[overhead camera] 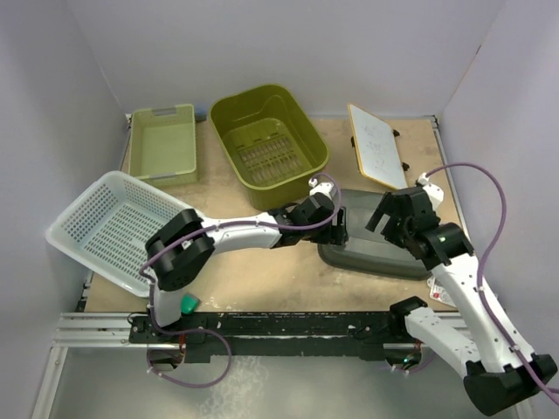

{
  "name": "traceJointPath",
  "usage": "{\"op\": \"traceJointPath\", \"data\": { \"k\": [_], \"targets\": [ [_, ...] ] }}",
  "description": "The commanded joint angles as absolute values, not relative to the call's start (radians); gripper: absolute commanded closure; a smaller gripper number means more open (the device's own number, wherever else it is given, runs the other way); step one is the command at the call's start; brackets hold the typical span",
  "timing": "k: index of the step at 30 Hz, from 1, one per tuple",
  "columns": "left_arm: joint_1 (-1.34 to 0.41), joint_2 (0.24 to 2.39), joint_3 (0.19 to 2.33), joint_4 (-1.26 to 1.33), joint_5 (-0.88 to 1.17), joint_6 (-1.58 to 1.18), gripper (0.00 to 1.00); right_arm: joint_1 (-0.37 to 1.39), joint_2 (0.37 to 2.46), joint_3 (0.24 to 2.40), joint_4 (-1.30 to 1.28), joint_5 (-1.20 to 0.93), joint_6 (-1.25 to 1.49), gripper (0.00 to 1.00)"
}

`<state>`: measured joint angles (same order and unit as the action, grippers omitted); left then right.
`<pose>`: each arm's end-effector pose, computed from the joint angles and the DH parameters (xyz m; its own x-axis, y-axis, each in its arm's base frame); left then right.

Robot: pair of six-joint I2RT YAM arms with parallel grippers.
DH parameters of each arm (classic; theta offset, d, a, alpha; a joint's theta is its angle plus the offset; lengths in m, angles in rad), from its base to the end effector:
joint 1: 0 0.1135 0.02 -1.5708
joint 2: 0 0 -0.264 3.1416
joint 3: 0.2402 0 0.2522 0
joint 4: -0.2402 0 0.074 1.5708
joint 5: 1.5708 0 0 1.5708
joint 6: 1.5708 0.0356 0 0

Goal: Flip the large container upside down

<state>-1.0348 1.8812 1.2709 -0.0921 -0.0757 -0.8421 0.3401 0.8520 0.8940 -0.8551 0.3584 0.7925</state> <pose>0.2165 -0.3592 0.2029 -0.8373 -0.0471 -0.5447 0.3051 0.7865 -0.5369 0.1570 0.0423 0.3044 -0.5414 0.5158 -0.6639 0.4279 0.8488 0.3105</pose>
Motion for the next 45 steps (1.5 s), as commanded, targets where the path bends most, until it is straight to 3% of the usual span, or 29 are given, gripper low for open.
{"op": "traceJointPath", "data": {
  "k": [1,18,30,41,45],
  "targets": [
    [-1.033,1.957,1.339,-0.037,-0.067,-0.842,0.25,0.336,0.843,1.034,-0.971,0.407,0.76,0.02],
    [-1.089,2.083,1.445,0.099,0.106,-0.892,0.26,0.336,0.862,1.058,-1.062,0.493,0.802,0.01],
    [-1.199,2.029,1.383,0.071,0.162,-0.889,0.26,0.336,0.855,1.031,-1.029,0.491,0.804,0.01],
    [-1.174,1.769,1.372,-0.237,-0.082,-0.758,0.26,0.336,0.841,1.067,-0.997,0.483,0.775,0.01],
    [-1.092,1.67,1.411,-0.427,-0.218,-0.734,0.27,0.336,0.82,1.031,-0.875,0.345,0.689,0.02]
  ]
}}
